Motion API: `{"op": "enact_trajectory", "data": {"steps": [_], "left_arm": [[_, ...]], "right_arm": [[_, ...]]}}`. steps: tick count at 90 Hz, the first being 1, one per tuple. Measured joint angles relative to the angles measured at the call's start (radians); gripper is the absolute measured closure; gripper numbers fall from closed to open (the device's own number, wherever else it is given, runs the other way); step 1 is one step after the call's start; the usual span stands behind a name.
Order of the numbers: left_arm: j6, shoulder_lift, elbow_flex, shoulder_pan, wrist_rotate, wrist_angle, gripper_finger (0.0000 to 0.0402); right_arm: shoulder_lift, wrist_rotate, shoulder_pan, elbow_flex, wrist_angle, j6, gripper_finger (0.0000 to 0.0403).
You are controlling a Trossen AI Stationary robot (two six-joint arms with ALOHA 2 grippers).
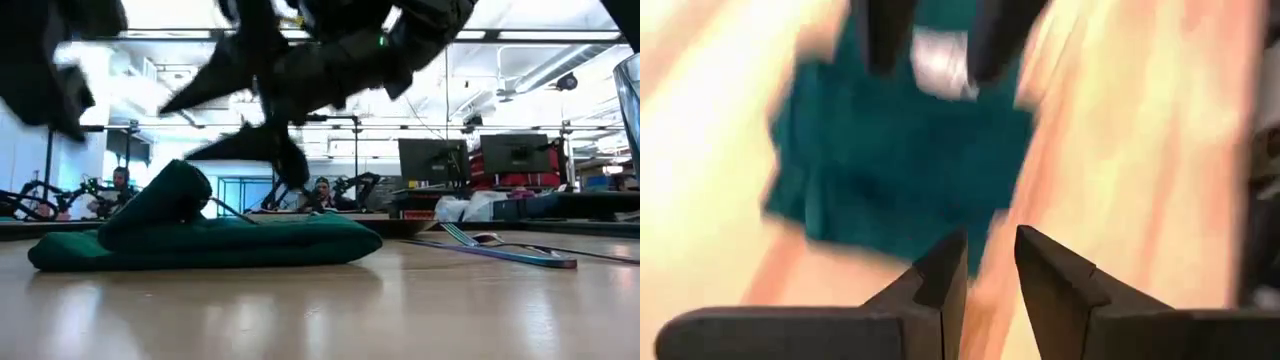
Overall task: Set table place
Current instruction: Fold the green napkin
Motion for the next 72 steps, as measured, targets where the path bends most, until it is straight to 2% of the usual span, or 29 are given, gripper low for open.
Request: {"op": "enact_trajectory", "data": {"steps": [10, 17, 21, 31, 36, 43, 56, 63, 72], "left_arm": [[0.102, -0.018, -0.006, 0.014, -0.120, 0.109, 0.0326], [0.166, 0.012, -0.012, 0.052, -0.128, 0.203, 0.0326], [0.194, 0.041, -0.014, 0.077, -0.128, 0.236, 0.0326], [0.260, 0.126, -0.004, 0.148, -0.077, 0.298, 0.0326], [0.268, 0.159, 0.016, 0.171, -0.034, 0.282, 0.0326], [0.248, 0.193, 0.067, 0.174, 0.026, 0.200, 0.0326], [0.122, 0.208, 0.179, 0.102, 0.053, -0.067, 0.0326], [0.036, 0.211, 0.181, 0.045, 0.041, -0.168, 0.0326], [-0.049, 0.237, 0.109, 0.006, 0.019, -0.135, 0.0326]], "right_arm": [[-0.095, -0.005, 0.012, 0.001, -0.281, -0.185, 0.0198], [-0.142, 0.074, 0.044, -0.013, -0.456, -0.313, 0.0201], [-0.148, 0.133, 0.066, -0.035, -0.499, -0.358, 0.0203], [-0.136, 0.220, 0.106, -0.107, -0.453, -0.410, 0.0208], [-0.124, 0.227, 0.109, -0.130, -0.364, -0.408, 0.0211], [-0.121, 0.228, 0.111, -0.144, -0.337, -0.401, 0.0216], [-0.133, 0.222, 0.118, -0.138, -0.306, -0.465, 0.0225], [-0.135, 0.222, 0.112, -0.136, -0.247, -0.513, 0.0230], [-0.109, 0.226, 0.098, -0.136, -0.197, -0.560, 0.0237]]}}
